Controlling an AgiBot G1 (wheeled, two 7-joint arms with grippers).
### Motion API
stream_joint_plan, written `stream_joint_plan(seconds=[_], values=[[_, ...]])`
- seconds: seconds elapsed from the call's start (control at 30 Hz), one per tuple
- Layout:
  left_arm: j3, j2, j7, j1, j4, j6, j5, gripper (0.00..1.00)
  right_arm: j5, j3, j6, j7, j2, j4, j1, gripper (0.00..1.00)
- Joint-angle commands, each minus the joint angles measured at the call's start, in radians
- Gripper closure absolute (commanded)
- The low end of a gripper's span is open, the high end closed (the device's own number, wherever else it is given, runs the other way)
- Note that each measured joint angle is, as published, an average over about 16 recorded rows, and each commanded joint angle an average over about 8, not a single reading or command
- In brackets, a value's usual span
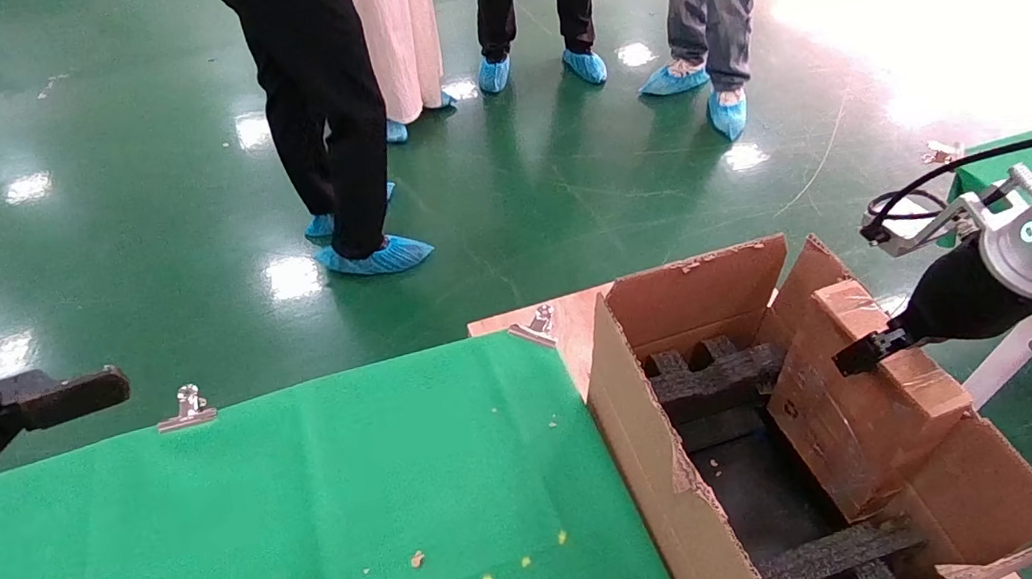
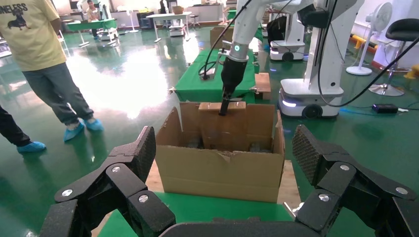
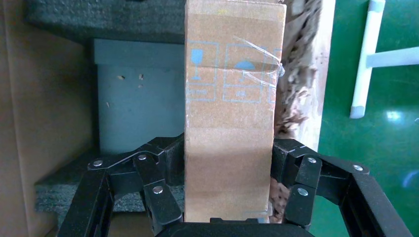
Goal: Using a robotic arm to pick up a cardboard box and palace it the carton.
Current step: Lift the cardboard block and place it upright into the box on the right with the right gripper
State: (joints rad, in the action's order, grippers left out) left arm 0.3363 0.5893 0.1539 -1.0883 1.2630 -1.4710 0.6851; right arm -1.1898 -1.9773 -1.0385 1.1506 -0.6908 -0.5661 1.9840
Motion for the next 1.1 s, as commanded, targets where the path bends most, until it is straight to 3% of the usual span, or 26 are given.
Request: stream_joint_plan(seconds=[0.03,1.1], values=[[0.000,0.000,0.000,0.000,0.000,0.000,0.000,0.00,0.011,0.004,0.004,-0.013,-0.009,0.020,-0.018,1.00],[0.000,0.000,0.000,0.000,0.000,0.000,0.000,0.00,0.120,0.049,-0.041,-0.200,-0.177,0.371,-0.246,1.00]])
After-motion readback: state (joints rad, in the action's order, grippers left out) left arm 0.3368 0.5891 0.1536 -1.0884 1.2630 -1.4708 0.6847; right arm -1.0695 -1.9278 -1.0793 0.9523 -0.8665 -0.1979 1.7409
